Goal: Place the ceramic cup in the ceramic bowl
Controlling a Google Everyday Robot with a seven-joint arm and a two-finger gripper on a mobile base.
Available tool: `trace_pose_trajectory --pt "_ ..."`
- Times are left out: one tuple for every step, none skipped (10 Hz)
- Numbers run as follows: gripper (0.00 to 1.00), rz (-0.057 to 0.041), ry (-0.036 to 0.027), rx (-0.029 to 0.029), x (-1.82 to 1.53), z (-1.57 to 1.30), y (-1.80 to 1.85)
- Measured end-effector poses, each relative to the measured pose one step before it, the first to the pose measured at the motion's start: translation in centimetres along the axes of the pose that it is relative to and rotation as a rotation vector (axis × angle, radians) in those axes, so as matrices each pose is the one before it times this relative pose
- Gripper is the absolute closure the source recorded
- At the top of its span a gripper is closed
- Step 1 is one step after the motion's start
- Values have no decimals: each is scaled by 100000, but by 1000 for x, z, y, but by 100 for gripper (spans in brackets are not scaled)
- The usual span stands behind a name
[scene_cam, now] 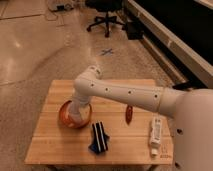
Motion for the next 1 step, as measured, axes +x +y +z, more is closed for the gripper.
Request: trace_pose_trajectory --pt "20 -2241 -96 -688 -395 -803 128"
